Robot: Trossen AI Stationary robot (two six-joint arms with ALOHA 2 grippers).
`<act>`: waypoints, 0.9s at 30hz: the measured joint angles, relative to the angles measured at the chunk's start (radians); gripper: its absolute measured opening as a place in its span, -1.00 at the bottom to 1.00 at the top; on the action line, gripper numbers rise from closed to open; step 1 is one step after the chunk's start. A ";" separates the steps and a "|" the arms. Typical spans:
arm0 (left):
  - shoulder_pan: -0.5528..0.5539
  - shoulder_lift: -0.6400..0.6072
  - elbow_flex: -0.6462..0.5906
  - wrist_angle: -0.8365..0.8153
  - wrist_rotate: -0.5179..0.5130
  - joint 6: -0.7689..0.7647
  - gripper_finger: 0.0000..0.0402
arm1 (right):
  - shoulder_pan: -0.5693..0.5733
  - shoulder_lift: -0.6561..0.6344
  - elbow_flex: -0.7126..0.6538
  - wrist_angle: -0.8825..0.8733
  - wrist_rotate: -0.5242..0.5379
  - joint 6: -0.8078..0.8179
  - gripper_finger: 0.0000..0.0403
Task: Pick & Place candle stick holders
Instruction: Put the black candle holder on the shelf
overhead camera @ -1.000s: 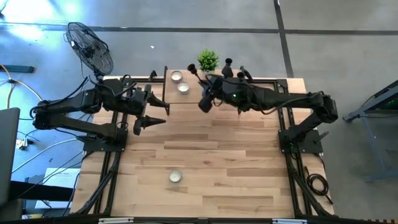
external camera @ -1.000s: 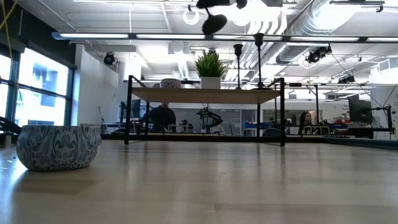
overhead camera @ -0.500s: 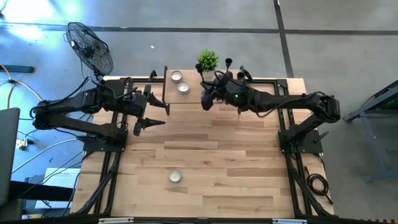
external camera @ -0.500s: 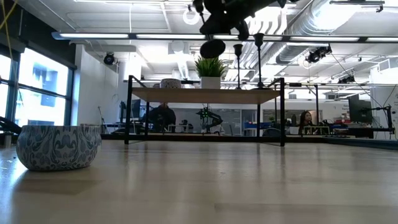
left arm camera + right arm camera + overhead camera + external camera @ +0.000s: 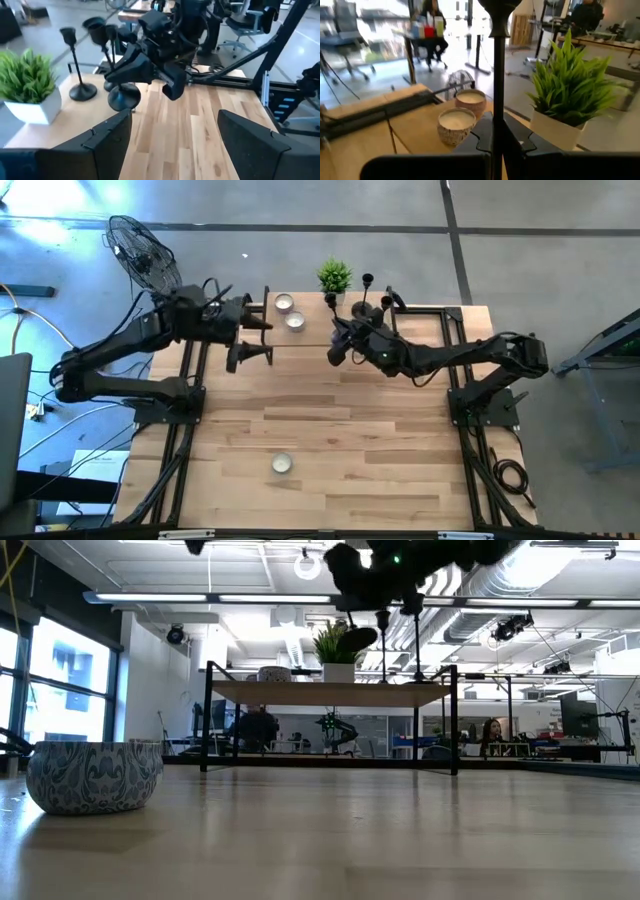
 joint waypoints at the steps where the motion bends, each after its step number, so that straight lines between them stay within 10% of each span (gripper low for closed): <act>1: 0.023 0.010 0.000 0.001 0.024 -0.007 0.44 | -0.004 0.000 -0.034 0.063 -0.010 -0.003 -0.96; 11: 0.141 0.105 0.000 0.039 0.287 -0.012 0.44 | -0.029 0.000 -0.179 0.288 0.007 -0.020 -0.96; 27: 0.145 0.236 0.000 0.136 0.358 -0.003 0.44 | -0.078 0.063 -0.280 0.496 -0.011 0.003 -0.96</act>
